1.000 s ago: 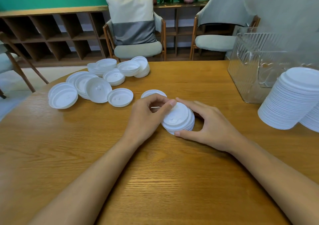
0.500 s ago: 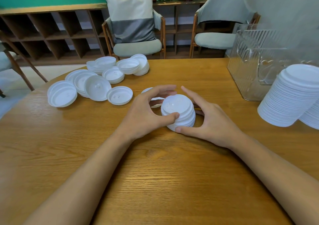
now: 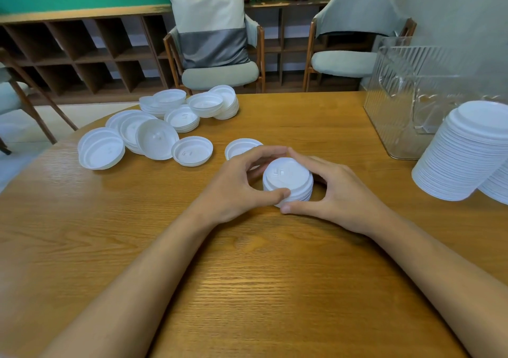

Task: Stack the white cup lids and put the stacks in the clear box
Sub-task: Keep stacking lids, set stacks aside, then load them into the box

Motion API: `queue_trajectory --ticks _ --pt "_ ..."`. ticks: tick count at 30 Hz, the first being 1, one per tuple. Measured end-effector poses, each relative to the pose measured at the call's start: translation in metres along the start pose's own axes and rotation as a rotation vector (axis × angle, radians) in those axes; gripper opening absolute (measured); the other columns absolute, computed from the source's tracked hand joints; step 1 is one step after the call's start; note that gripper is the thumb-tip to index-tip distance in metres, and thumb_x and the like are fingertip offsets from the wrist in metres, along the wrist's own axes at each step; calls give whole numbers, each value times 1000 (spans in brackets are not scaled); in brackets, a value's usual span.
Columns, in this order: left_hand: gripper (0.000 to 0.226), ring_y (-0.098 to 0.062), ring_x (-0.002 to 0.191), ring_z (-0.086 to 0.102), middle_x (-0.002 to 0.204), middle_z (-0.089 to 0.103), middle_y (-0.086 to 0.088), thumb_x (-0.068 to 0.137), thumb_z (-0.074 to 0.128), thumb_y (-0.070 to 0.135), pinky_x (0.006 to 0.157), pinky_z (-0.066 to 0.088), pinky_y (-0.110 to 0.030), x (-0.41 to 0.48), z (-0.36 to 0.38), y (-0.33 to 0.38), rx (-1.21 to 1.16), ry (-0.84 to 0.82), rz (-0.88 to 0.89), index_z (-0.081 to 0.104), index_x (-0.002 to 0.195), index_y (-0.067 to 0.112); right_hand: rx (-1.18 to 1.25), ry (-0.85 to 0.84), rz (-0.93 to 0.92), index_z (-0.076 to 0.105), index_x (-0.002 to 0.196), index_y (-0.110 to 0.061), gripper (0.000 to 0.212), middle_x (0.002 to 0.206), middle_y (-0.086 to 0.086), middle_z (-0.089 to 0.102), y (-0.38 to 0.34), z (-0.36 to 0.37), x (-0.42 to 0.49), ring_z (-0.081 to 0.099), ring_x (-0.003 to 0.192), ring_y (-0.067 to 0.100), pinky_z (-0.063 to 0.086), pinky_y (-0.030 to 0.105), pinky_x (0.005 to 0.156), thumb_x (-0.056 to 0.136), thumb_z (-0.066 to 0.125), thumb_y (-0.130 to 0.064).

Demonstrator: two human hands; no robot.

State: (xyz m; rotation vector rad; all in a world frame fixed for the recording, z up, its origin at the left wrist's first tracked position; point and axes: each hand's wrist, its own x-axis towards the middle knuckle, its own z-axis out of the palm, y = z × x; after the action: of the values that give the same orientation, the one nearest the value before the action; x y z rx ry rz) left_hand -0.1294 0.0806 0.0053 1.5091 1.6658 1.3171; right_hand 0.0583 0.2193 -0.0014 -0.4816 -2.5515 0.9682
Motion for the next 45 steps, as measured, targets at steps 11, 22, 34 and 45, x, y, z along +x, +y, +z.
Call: queue_trajectory --ticks 11,22,34,45 --pt "33 -6 116 65 119 72 12 89 84 36 100 47 -21 -1 -15 0 435 311 197 75 119 23 -40 14 52 38 160 -36 103 149 -32 38 -4 0 -2 33 139 -15 22 1 108 71 85 -61" --pt "7 -20 92 68 101 72 3 98 72 17 78 56 -46 5 -27 -18 774 277 113 78 101 15 -49 0 82 36 160 -40 103 147 -34 36 -6 -1 -3 30 137 -15 21 2 103 72 85 -63" --pt "22 -22 107 70 114 76 -5 109 55 16 87 60 -36 7 -15 1 -142 502 -87 72 122 14 -64 17 36 39 160 -30 96 146 -28 46 -4 2 -2 41 136 -9 29 13 111 79 83 -59" --pt "27 -17 77 59 90 72 -7 111 51 24 69 50 -27 8 -2 -5 -155 319 -171 78 115 20 -6 17 -32 26 160 -49 100 154 -27 45 -8 2 -4 40 141 -9 39 29 117 80 86 -51"
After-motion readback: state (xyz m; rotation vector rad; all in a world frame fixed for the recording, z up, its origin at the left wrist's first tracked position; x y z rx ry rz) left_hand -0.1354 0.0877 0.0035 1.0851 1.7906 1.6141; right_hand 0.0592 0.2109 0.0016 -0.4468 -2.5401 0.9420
